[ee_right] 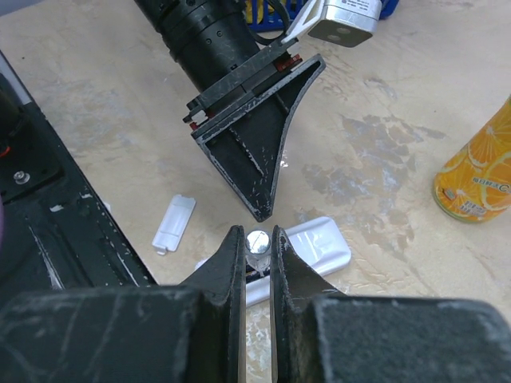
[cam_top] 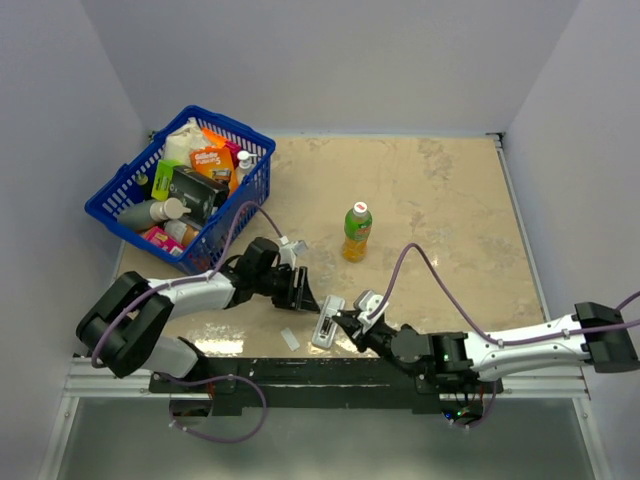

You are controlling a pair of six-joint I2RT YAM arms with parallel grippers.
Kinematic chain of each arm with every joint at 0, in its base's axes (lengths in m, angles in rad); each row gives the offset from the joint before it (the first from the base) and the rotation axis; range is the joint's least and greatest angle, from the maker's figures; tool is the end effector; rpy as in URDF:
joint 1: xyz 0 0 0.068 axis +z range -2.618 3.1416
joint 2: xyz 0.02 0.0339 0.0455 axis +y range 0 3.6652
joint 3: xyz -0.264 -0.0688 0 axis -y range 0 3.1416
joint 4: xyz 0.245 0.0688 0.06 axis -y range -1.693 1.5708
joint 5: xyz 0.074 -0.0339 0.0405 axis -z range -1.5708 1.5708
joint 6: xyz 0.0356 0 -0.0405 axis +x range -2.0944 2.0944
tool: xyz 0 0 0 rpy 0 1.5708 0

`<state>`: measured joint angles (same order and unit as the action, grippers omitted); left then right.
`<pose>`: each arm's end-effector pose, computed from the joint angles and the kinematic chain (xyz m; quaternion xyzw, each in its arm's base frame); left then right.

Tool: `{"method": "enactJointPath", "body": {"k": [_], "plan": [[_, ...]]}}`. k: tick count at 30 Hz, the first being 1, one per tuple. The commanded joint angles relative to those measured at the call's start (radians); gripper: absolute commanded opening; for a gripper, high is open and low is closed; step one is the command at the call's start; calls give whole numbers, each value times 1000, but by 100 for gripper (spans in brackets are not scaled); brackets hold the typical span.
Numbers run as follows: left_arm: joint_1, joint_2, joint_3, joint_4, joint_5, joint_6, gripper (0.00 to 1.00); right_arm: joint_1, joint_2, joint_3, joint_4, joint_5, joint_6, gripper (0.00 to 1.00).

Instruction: Unload the batteries from the remote control

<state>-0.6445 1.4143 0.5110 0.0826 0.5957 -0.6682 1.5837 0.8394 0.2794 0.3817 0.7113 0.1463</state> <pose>0.1864 -0.1651 0.1433 0.0970 0.8907 -0.4300 0.1108 0.0209 0.1828 0.2128 -0.3055 0.6884 0.2843 0.5933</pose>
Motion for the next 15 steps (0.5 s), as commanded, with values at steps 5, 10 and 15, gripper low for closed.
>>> {"method": "enactJointPath", "body": {"k": [5, 10, 15], "plan": [[6, 31, 64, 6, 7, 35, 52, -27, -45, 82, -44, 1, 15, 0], [8, 43, 49, 23, 15, 25, 52, -34, -40, 76, -21, -29, 21, 0], [8, 41, 40, 36, 21, 18, 51, -40, 0, 63, -6, -36, 47, 0]]}}
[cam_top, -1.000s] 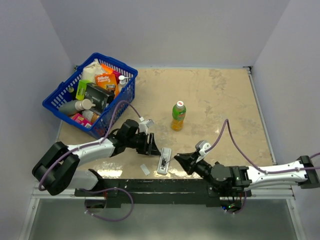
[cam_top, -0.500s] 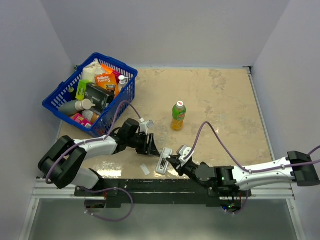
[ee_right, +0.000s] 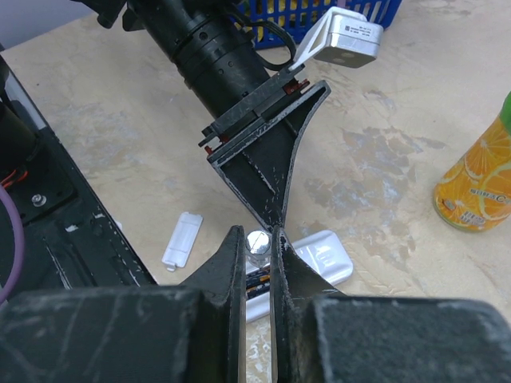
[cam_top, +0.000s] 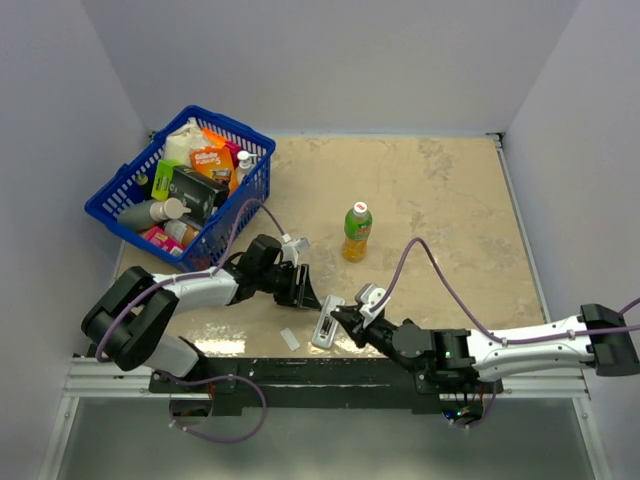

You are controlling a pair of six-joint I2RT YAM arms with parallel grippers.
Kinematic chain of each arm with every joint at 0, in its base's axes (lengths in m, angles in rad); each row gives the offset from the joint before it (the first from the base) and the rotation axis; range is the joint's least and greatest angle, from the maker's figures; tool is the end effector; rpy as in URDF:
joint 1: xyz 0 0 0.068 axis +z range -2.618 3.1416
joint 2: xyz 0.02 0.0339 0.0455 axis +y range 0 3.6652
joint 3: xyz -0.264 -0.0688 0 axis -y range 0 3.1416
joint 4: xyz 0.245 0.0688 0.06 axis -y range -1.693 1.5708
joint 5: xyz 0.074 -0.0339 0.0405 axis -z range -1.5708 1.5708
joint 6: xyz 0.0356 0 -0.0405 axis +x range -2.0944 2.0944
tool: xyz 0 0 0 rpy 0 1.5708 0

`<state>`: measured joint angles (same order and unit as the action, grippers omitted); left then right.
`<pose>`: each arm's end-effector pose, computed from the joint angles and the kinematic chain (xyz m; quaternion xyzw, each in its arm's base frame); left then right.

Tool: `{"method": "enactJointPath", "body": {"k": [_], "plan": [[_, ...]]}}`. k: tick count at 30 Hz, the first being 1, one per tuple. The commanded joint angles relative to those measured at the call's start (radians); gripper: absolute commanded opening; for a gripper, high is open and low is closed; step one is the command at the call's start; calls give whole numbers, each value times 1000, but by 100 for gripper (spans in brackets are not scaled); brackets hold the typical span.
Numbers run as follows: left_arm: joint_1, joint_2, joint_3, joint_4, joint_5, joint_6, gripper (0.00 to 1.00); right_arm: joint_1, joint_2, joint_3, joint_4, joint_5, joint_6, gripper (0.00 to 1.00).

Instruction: Unload the batteries from the remote control

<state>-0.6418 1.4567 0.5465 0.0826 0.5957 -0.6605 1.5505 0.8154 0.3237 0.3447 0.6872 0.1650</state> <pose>0.1944 -0.1702 0.1430 0.0982 0.8917 -0.4279 0.1104 0.0263 0.1832 0.2280 -0.2859 0.6891 0.2984 0.5953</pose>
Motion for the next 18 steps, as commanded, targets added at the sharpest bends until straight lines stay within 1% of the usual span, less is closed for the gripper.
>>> {"method": "enactJointPath", "body": {"k": [1, 11, 18], "plan": [[5, -2, 4, 34, 21, 10, 51, -10, 27, 20, 24, -14, 33, 0], [4, -21, -8, 36, 15, 7, 52, -12, 16, -12, 28, -15, 70, 0], [4, -15, -7, 40, 16, 7, 51, -15, -4, -12, -10, -11, 64, 0]]}}
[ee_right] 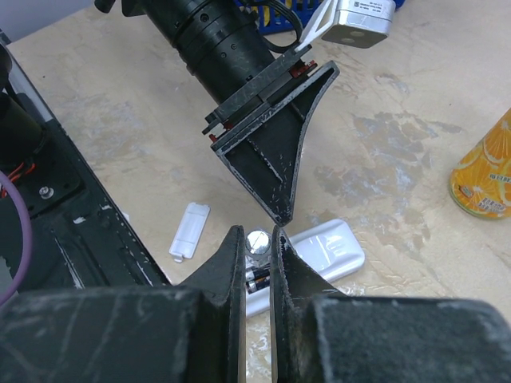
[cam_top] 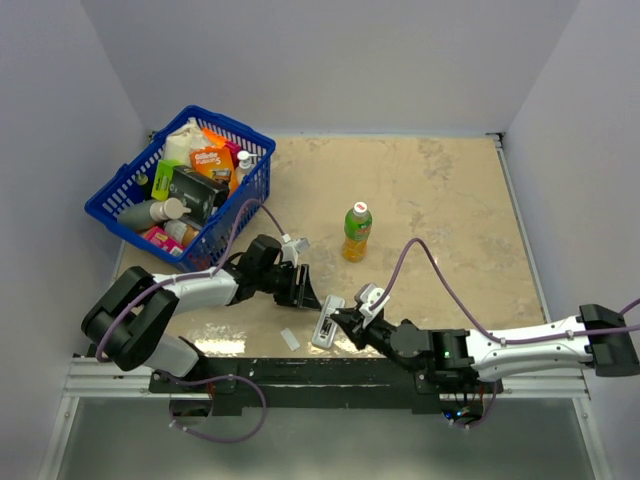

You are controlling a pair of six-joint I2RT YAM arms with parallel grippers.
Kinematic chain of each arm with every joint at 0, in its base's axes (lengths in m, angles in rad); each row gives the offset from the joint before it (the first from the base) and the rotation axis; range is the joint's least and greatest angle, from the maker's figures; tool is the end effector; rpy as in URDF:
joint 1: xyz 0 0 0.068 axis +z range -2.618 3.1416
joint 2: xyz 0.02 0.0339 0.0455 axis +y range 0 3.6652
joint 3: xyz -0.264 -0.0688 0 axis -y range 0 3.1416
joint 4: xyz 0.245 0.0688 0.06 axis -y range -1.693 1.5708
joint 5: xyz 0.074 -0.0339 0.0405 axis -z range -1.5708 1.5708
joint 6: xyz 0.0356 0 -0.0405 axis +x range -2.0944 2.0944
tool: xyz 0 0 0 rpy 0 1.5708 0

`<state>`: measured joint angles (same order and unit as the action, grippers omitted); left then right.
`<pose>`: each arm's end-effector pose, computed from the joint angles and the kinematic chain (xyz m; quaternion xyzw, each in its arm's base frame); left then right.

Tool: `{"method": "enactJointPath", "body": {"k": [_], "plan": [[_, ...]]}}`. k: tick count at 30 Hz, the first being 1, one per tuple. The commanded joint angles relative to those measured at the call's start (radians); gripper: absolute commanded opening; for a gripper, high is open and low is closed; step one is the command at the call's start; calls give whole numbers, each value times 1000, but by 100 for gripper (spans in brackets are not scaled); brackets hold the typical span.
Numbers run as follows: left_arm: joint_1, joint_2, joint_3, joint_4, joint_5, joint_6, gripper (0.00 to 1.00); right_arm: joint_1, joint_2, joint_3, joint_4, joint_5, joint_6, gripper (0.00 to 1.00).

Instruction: Unload the batteries from the remote control

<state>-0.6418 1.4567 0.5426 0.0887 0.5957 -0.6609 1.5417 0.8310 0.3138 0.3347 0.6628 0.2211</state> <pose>0.1941 -0.1700 0.1423 0.0984 0.8913 -0.4284 0.1111 0.0273 0.1843 0.2210 -0.2814 0.7017 0.3077 0.5777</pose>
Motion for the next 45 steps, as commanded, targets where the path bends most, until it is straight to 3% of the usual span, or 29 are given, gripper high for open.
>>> {"method": "enactJointPath", "body": {"k": [1, 19, 27, 34, 45], "plan": [[5, -13, -4, 34, 16, 6, 51, -6, -18, -2, -5, 12, 7, 0], [4, 25, -15, 60, 36, 7, 50, -12, 128, -44, 76, 11, 20, 0], [4, 34, -24, 51, 55, 37, 39, 8, -12, -160, 129, 43, 149, 0], [-4, 34, -49, 57, 55, 41, 33, 21, -79, -162, 12, 52, 184, 0], [-30, 24, -62, 62, 44, 15, 33, 34, -44, -113, -137, 8, 313, 0]]}}
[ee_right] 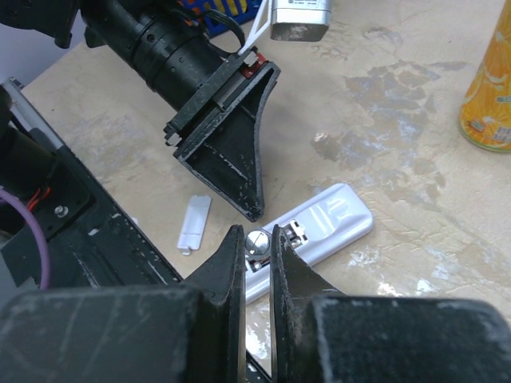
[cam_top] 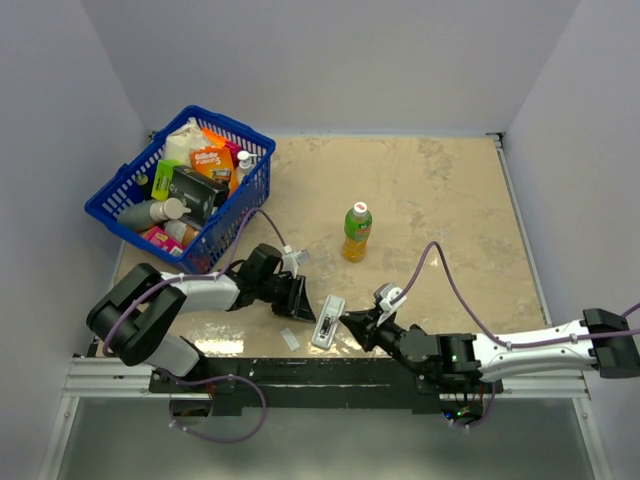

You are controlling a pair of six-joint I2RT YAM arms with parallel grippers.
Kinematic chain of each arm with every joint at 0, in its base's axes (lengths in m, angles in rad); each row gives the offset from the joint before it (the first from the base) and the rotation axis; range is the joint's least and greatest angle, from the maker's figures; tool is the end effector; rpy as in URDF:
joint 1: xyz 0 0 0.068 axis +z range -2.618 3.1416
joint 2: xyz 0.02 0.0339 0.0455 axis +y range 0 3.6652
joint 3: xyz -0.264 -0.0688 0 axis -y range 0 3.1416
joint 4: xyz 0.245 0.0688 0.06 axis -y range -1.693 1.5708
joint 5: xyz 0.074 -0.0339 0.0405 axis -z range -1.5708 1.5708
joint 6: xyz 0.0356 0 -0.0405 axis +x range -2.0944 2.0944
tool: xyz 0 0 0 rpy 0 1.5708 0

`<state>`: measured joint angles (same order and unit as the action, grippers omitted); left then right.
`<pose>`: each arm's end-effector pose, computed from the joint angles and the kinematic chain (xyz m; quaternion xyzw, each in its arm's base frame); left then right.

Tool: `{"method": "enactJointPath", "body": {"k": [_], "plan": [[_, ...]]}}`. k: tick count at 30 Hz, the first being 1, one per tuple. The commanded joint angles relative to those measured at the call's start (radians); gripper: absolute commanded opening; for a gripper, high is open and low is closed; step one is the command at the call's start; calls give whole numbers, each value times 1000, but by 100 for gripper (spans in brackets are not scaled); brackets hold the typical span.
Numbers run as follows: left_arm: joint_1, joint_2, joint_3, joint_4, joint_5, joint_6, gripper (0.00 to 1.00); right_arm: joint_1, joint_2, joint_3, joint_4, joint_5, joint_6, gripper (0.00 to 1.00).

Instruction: Unload the batteries from the remote control

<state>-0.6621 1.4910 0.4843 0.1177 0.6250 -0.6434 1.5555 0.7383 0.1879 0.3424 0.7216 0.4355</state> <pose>0.1808 -0.1673 0.1218 0.1112 0.8958 -0.4234 0.0768 0.0260 0.1631 0.1934 -0.1976 0.7338 0.3453 0.5507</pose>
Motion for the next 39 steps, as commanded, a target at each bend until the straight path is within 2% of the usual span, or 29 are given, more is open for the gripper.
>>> {"method": "enactJointPath", "body": {"k": [1, 7, 20, 32, 39], "plan": [[-13, -9, -4, 34, 15, -2, 33, 20, 58, 15, -149, -50, 124, 0], [-33, -3, -16, 40, 10, -7, 34, 64, 107, 31, -206, 44, 215, 0], [-37, 28, -32, 30, -4, 17, 33, 182, 134, 30, -252, 144, 321, 0], [-37, 15, -19, -36, -80, 44, 33, 230, 187, 100, -442, 127, 531, 0], [-39, 31, -26, -35, -87, 56, 32, 278, 295, 148, -517, 137, 657, 0]]}}
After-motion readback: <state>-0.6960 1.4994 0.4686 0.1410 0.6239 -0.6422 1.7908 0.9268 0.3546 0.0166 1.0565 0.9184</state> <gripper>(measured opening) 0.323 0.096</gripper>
